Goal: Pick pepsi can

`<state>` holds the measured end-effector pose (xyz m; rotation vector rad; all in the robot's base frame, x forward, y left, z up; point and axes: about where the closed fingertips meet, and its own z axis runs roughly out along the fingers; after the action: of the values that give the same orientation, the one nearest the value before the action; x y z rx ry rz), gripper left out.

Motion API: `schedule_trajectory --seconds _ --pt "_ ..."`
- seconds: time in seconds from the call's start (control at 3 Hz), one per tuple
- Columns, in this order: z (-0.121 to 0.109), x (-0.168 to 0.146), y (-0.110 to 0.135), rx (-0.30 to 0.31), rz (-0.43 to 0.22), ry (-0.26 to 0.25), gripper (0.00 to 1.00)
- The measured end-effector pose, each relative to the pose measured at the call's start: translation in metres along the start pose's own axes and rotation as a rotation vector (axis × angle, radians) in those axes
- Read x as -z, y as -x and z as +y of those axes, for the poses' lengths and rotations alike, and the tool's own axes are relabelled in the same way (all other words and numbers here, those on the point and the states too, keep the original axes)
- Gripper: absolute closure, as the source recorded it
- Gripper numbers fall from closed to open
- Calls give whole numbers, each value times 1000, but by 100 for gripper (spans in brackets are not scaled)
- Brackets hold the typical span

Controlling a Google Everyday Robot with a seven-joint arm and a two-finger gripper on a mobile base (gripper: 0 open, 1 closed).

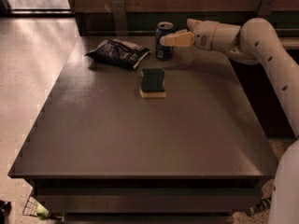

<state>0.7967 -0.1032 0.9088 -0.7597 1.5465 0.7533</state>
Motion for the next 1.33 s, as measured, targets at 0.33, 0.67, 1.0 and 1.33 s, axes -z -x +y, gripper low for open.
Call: schedule_trajectory --seconds 0.33,0.67,1.0,1.33 --pt "2 -16 -15 57 41 7 0" --pt "5 -24 -28 95 78 4 0" --pt "8 -28 -29 95 80 11 23" --pt "10 -31 -30 94 80 15 47"
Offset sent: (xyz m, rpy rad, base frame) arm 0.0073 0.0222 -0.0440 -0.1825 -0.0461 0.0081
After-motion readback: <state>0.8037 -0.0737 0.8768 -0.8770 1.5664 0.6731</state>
